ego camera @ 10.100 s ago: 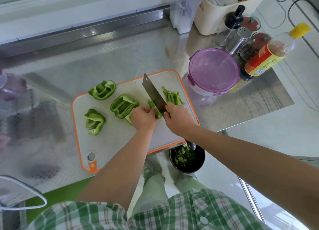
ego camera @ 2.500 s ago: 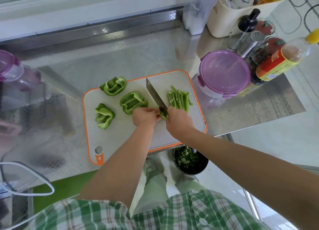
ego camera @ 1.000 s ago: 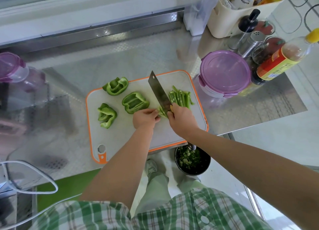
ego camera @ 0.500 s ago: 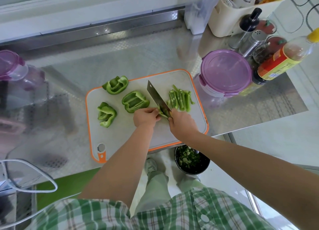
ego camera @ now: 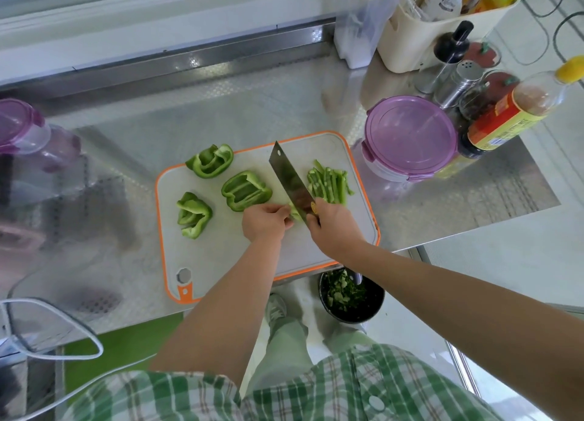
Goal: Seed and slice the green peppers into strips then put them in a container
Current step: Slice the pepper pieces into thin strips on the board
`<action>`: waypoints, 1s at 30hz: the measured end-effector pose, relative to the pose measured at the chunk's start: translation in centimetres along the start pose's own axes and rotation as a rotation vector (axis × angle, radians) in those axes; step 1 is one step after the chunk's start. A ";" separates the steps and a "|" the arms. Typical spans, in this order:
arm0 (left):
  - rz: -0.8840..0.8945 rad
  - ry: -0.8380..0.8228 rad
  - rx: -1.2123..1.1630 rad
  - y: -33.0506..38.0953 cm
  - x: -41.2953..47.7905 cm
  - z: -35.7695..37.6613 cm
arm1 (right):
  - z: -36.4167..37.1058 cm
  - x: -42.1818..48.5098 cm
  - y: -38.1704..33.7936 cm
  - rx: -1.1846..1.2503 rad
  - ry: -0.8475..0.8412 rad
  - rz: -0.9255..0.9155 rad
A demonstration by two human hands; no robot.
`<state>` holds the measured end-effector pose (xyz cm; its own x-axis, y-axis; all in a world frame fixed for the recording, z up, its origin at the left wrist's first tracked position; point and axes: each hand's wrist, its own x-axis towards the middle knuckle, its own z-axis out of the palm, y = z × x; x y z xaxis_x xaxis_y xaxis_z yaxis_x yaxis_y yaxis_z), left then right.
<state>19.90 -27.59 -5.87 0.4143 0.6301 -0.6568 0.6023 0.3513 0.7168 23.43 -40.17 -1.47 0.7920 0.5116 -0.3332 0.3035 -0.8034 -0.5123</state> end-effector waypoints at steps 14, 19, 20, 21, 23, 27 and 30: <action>0.019 0.035 0.122 0.1 0.2 0.2 | 0.8 0.2 -1.5 -0.097 -0.044 0.097; 0.025 0.022 0.142 0.2 0.1 0.1 | 1.2 1.2 -2.0 -0.102 -0.041 0.110; 0.026 0.017 0.145 0.1 0.1 0.1 | 1.3 1.2 -1.8 -0.083 -0.023 0.108; 0.029 0.008 0.150 0.0 0.2 0.1 | 1.4 1.3 -1.5 -0.057 -0.001 0.108; 0.033 -0.012 0.153 -0.2 0.2 0.0 | 1.6 1.4 -1.0 0.000 0.040 0.115; 0.006 -0.017 0.107 0.0 -0.1 0.0 | 0.7 1.2 -0.7 0.074 0.066 0.079; -0.017 -0.005 0.055 0.0 -0.1 0.1 | -0.1 0.6 -0.6 0.040 0.031 0.019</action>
<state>19.92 -27.76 -5.86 0.4066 0.6210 -0.6701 0.6458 0.3235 0.6916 23.77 -39.43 -1.31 0.8133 0.4866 -0.3190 0.2675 -0.7996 -0.5377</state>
